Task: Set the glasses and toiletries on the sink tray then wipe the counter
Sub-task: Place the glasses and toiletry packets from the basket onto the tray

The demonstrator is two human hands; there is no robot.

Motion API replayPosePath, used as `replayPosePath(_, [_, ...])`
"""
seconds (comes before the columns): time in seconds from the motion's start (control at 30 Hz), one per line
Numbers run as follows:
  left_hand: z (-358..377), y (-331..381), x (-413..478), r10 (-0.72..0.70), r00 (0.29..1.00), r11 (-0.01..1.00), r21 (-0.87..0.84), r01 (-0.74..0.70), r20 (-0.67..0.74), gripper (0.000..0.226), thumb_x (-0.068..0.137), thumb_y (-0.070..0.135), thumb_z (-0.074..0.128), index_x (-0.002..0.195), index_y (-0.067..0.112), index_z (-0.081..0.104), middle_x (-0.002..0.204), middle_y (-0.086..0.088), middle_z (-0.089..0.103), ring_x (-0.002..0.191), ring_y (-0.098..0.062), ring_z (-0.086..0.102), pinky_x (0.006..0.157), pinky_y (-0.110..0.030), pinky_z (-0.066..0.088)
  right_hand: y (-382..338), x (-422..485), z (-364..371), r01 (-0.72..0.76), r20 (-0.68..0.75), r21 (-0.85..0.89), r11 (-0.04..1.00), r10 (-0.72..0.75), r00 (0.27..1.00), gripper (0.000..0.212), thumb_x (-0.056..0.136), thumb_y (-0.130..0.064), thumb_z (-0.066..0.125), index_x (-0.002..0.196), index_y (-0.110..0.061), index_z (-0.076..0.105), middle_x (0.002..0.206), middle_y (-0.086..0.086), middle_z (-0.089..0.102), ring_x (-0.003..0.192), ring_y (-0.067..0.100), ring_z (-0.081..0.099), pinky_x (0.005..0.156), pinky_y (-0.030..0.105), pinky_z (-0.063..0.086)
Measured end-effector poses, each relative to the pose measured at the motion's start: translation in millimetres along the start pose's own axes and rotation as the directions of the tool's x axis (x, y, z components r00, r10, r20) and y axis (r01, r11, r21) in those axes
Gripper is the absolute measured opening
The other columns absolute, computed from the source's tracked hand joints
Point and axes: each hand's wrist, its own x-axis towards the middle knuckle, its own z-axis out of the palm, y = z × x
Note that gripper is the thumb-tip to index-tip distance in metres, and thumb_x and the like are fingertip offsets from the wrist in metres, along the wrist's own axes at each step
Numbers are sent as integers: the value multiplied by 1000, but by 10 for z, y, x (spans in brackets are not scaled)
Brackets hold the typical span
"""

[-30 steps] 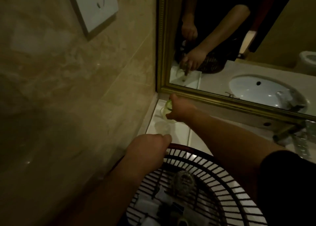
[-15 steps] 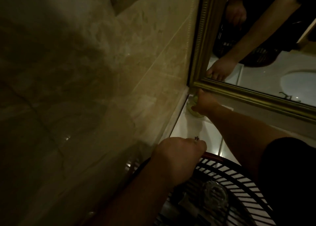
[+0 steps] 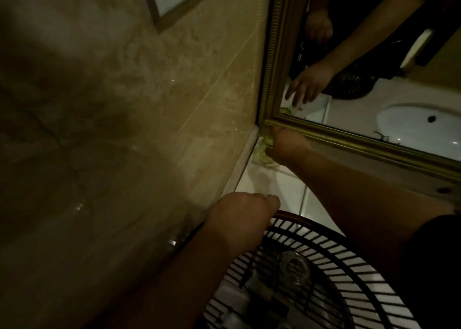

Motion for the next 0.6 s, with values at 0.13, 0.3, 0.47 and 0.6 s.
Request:
replayPosePath(0.13, [-58,36,-4,-19,1000,1000,13,19,-1,27,80,29,72,98,23,52,82,0,63,67,-24,63,50,-31,41,-142,-730,-533,90,-146,29,995,-85,986,32,87,-41,64,113,-21,67,105,9,69,94,32,67,67,33,48])
replayPosePath(0.3, [-23,25,13,-11,999,1000,25,12,-43,25,84,31,72,98,21,55,78,-2,61,68,-27,63,52,-31,34,-227,-1765,-897,149,-307,24,989,-135,942,23,85,-46,56,79,-24,59,76,-1,60,64,21,55,54,32,46])
replayPosePath(0.47, [1,12,32,-17,997,999,50,21,-70,26,87,37,70,95,25,48,82,-3,64,72,-29,64,54,-32,31,-188,-2743,-661,184,-160,-22,983,-185,970,33,86,-48,48,66,-22,54,58,-5,49,51,17,47,48,26,32])
replayPosePath(0.6, [44,-6,24,-5,997,996,83,12,-82,29,85,39,73,92,24,48,80,-2,64,70,-28,64,53,-31,34,-232,-2993,-224,269,20,-69,961,-268,963,30,90,-51,48,78,-25,55,68,-6,51,58,17,51,51,27,36])
